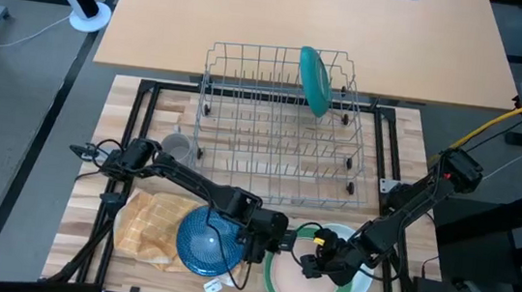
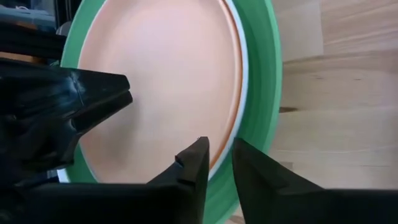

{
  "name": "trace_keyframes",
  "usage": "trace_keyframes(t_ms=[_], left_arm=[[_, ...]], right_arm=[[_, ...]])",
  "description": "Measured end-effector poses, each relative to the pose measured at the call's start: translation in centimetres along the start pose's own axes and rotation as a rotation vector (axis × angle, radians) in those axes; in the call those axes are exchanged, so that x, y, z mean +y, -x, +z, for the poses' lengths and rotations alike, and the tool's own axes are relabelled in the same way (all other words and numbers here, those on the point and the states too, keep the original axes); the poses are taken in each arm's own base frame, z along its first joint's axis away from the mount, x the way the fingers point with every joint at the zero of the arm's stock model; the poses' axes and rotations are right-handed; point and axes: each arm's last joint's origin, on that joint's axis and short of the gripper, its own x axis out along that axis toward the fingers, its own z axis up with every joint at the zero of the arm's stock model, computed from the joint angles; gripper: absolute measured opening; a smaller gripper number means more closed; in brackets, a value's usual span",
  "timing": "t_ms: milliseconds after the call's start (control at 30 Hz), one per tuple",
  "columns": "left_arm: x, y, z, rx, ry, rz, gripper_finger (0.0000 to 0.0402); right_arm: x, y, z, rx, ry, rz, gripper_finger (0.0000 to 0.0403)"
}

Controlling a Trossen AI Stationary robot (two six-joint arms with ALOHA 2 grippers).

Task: Sort dishes
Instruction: Move the stacked plates to the bottom left of the table

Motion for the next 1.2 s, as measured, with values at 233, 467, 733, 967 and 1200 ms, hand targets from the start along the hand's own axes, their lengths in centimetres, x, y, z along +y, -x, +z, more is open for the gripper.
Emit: trace_keyframes(t_ms=[233,467,733,967,1200], left_arm=[[0.7,0.0,0.0,0.035,0.015,0.073,0.0032],[1.7,0.1,0.2,0.033,0.092,0.184,0.0046],[1.7,0.2,0.1,0.025,0.186,0.189,0.0056],[1.7,0.1,0.1,0.020,0.219,0.193,0.0056],[1.7,0.1,0.1,0.004,0.370,0.188,0.0056]], right_arm=[[-0.4,0.0,0.1,-0.013,-0.027,-0.036,0.0152],[-0.8,0.1,0.3,-0.028,-0.060,-0.082,0.0152],[-1.6,0.3,0.6,-0.061,-0.163,-0.173,0.0152],[-1.7,0.3,0.6,-0.069,-0.168,-0.180,0.0152],[-1.7,0.3,0.7,-0.077,-0.168,-0.178,0.0152]])
